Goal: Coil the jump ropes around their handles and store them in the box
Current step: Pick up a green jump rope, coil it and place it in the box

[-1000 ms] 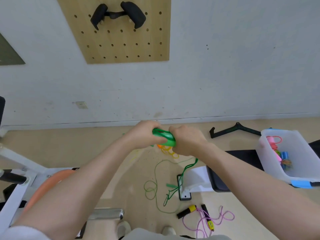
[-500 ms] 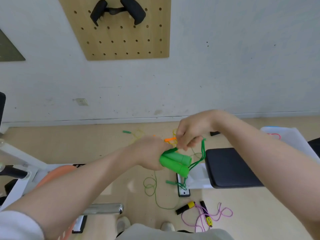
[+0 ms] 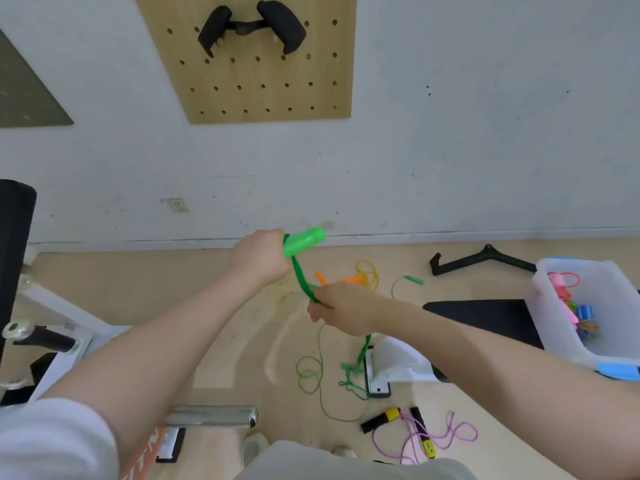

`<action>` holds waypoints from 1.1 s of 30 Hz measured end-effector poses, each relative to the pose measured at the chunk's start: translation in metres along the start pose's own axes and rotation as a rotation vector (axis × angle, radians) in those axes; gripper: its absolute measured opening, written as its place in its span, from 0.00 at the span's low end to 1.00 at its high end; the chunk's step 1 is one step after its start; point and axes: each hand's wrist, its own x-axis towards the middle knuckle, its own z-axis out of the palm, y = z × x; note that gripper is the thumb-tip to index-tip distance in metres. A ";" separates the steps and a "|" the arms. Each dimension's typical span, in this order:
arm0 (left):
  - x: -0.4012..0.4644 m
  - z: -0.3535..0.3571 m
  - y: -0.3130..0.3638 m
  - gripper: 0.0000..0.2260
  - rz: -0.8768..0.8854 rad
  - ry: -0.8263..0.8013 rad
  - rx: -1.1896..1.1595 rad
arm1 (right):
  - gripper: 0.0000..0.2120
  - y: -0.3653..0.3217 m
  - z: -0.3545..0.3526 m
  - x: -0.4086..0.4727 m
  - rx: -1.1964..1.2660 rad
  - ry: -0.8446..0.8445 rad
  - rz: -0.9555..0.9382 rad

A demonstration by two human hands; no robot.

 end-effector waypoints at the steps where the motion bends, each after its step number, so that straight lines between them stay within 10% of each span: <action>1: 0.000 0.004 -0.004 0.08 0.033 -0.049 0.101 | 0.15 -0.009 -0.008 -0.002 -0.056 -0.001 -0.039; 7: -0.021 0.005 0.014 0.12 0.364 -0.163 0.433 | 0.13 -0.009 -0.077 -0.007 -0.110 0.309 -0.168; 16: -0.039 -0.007 0.026 0.08 0.664 0.287 -0.324 | 0.15 0.037 -0.048 -0.005 0.746 0.355 -0.098; 24: -0.020 -0.006 0.028 0.13 0.199 0.156 -0.260 | 0.21 0.020 -0.002 0.010 0.519 0.400 0.067; 33: -0.007 0.011 0.012 0.21 0.155 -0.036 0.275 | 0.15 -0.022 -0.029 -0.015 -0.472 0.158 0.003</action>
